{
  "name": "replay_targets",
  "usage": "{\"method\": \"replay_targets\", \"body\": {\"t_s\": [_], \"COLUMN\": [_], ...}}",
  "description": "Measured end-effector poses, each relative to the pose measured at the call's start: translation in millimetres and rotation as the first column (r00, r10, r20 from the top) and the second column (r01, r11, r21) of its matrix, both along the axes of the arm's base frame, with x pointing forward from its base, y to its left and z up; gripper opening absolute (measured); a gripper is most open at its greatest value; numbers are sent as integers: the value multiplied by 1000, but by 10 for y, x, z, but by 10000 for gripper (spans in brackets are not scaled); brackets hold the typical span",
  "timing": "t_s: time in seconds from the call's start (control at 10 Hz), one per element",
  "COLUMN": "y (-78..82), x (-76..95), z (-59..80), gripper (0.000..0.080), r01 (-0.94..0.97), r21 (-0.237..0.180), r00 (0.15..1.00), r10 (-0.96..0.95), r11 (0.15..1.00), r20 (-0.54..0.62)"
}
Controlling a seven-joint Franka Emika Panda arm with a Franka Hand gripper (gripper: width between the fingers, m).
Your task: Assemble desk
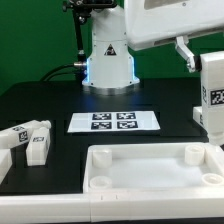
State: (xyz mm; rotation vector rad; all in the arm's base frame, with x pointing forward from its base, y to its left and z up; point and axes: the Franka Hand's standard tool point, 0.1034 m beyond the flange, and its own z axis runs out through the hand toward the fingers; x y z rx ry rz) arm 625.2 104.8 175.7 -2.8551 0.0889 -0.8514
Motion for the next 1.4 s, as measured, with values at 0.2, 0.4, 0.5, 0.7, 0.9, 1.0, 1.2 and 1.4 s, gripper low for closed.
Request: {"method": "replay_targets", "body": {"t_s": [0.2, 0.4, 0.5, 0.7, 0.9, 1.0, 1.2, 1.4], "y": [-8, 0, -48, -41, -41, 26, 55, 47], "x": [-76, -120, -118, -118, -124, -180, -205, -210], "z": [-115, -105, -146, -145, -153, -211, -242, -255], "gripper": [284, 284, 284, 284, 284, 284, 284, 284], "r01": [-8, -22, -15, -16, -17, -88, -199, -192], "r21": [-40, -82, -84, -83, -84, -126, -192, -188], "r00": [997, 995, 996, 996, 996, 993, 979, 980], "r10": [11, 30, 23, 23, 24, 96, 206, 198], "r11": [999, 996, 996, 996, 996, 988, 961, 963], "r20": [82, 98, 92, 91, 89, 63, 14, 12]}}
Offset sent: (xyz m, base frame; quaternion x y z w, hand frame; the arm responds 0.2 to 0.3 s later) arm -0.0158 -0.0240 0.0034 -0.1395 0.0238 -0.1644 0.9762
